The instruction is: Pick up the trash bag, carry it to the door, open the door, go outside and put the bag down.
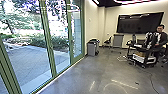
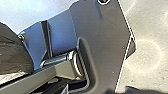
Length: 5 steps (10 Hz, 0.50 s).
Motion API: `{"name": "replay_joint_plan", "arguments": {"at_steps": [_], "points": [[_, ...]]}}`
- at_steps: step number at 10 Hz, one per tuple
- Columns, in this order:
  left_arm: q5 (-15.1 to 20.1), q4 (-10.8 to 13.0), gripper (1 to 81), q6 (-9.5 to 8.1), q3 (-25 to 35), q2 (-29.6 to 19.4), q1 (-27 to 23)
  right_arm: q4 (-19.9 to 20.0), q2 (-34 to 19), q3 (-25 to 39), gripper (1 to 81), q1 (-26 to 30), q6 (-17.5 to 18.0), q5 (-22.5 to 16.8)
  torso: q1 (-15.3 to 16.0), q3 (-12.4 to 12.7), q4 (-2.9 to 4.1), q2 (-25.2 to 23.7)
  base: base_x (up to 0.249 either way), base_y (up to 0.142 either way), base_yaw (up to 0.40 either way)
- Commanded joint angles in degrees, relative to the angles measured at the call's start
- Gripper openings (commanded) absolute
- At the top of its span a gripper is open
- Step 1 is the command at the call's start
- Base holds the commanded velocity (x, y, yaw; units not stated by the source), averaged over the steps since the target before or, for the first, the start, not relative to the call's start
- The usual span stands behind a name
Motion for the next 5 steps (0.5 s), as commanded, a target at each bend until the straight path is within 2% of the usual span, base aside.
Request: {"name": "replay_joint_plan", "arguments": {"at_steps": [1,2,3,4,5], "points": [[3.30,0.31,1.0,0.29,0.23,0.13,-3.14,-0.05,-0.05,0.09,81.1,2.79,-0.10,-3.92,0.00,0.00,0.00,0.00,0.160,0.000,0.000],[3.30,0.31,1.0,0.29,0.23,0.21,-3.14,-0.05,-0.05,0.09,81.1,2.88,-0.10,-3.92,0.00,-1.68,0.00,0.00,0.160,0.000,0.000],[3.21,0.30,1.0,0.29,0.14,0.13,-3.14,-0.05,0.03,0.09,81.1,2.88,-0.10,-3.92,0.00,-5.36,0.00,0.00,0.160,0.000,0.000],[3.30,0.31,1.0,0.29,0.14,0.13,-3.14,-0.05,0.03,0.09,81.1,2.88,-0.10,-3.92,-0.01,-5.85,0.00,0.00,0.160,0.000,0.000],[3.30,0.22,1.0,0.29,0.14,0.13,-3.14,-0.05,0.03,0.09,81.1,2.97,-0.10,-3.92,-0.01,-1.70,0.00,-0.02,0.160,0.000,0.000]]}}
